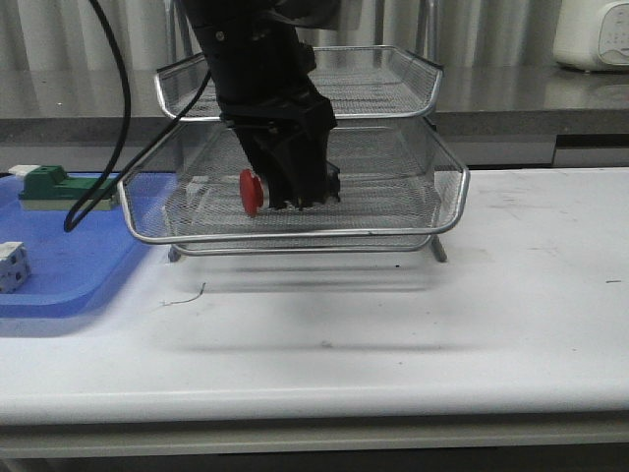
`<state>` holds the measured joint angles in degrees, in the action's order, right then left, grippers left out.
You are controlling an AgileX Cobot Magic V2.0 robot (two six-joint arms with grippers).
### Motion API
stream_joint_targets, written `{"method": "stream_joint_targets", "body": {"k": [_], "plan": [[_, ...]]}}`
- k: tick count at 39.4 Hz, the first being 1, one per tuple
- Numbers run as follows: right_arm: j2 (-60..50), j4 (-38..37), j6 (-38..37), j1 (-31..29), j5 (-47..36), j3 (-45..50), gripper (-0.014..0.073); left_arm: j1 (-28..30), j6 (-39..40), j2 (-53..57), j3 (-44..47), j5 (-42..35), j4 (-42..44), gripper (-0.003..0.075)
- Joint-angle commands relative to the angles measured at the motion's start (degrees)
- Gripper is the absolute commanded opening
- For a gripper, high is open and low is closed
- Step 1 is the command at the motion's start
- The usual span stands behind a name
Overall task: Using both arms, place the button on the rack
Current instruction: 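Lower the button onto the middle tray mesh, open and raise left gripper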
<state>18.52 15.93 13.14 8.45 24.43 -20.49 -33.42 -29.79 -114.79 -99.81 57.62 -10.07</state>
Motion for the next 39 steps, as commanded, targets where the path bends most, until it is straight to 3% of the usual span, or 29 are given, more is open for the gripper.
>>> {"method": "stream_joint_targets", "body": {"k": [1,15,22,32,39], "plan": [[0.2,0.6,0.1,0.0,-4.3,-1.5,-0.006,-0.4,0.7,3.5,-1.6,-1.2,-0.7,0.0499],[0.2,0.6,0.1,0.0,-4.3,-1.5,-0.006,-0.4,0.9,3.5,-9.5,14.7,-0.7,0.0461],[0.2,0.6,0.1,0.0,-4.3,-1.5,-0.006,-0.4,1.6,4.0,-11.7,16.5,-0.7,0.0295],[0.2,0.6,0.1,0.0,-4.3,-1.5,-0.006,-0.4,6.7,7.6,-11.0,16.5,2.1,-0.002],[0.2,0.6,0.1,0.0,-4.3,-1.5,-0.006,0.5,9.8,13.7,-4.6,16.5,9.0,-0.0019]]}}
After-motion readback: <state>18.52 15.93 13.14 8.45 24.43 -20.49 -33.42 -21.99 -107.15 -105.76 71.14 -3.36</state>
